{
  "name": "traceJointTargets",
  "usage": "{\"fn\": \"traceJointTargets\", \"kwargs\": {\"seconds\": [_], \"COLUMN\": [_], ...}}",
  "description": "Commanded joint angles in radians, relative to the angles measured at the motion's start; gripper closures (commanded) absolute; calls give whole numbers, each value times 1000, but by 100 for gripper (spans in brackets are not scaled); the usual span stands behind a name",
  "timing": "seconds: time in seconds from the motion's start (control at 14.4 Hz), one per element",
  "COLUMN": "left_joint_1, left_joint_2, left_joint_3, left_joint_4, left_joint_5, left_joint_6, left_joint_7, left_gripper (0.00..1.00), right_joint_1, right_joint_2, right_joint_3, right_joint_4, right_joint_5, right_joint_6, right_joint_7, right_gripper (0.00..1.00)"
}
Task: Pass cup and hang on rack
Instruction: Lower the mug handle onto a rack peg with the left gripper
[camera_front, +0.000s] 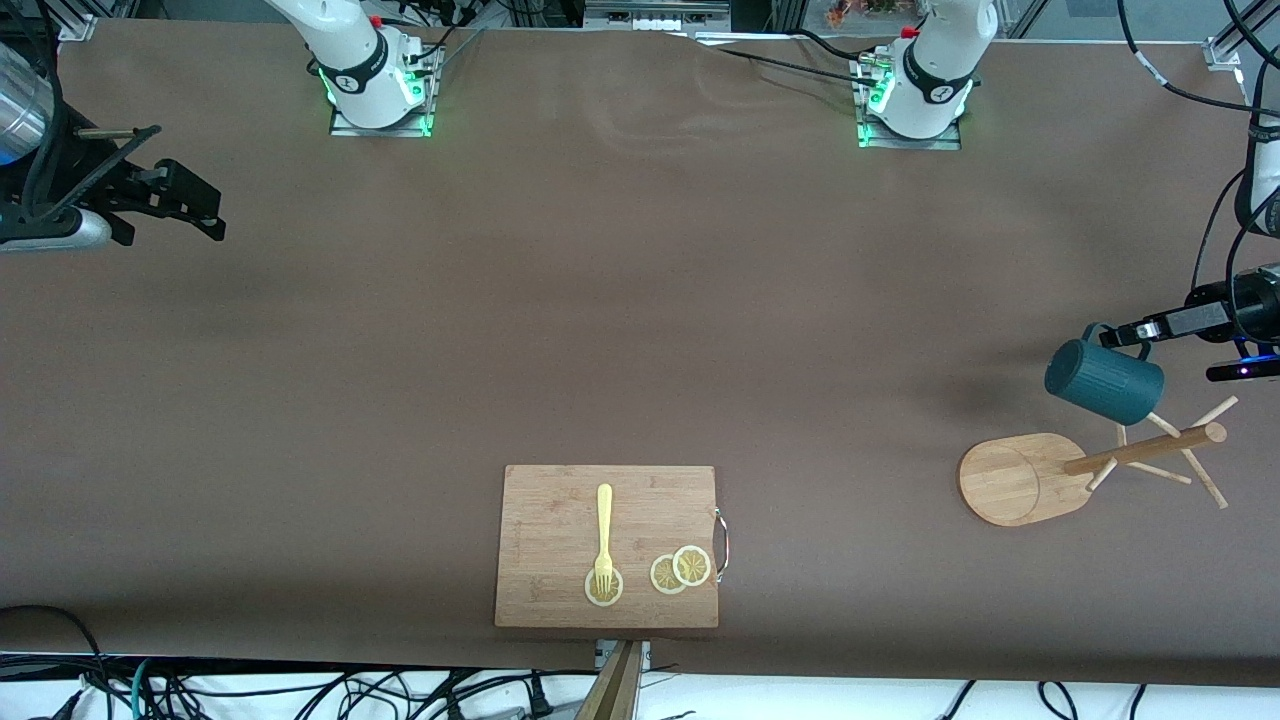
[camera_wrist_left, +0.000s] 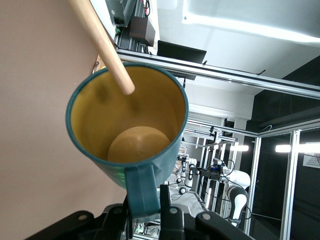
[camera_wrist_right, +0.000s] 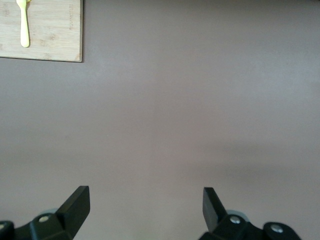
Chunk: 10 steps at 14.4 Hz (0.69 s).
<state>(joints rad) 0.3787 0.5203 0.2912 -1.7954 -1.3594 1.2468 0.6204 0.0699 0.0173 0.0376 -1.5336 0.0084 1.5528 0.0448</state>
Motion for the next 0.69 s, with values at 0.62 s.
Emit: {"fn": "traceJointTargets", "kwargs": {"seconds": [0.62], "left_joint_1": [72], "left_joint_2": [152], "left_joint_3": [-3], "left_joint_4": [129], "left_joint_5": [-115], "left_joint_6": [-102], "left_joint_7": [19], "left_gripper": [100], "right_joint_1": [-5], "right_joint_2": [7], "right_joint_3": [4], "right_joint_4": [13], "right_joint_5": [13], "right_joint_6": [-2], "right_joint_7": [6], "right_gripper": [0]}}
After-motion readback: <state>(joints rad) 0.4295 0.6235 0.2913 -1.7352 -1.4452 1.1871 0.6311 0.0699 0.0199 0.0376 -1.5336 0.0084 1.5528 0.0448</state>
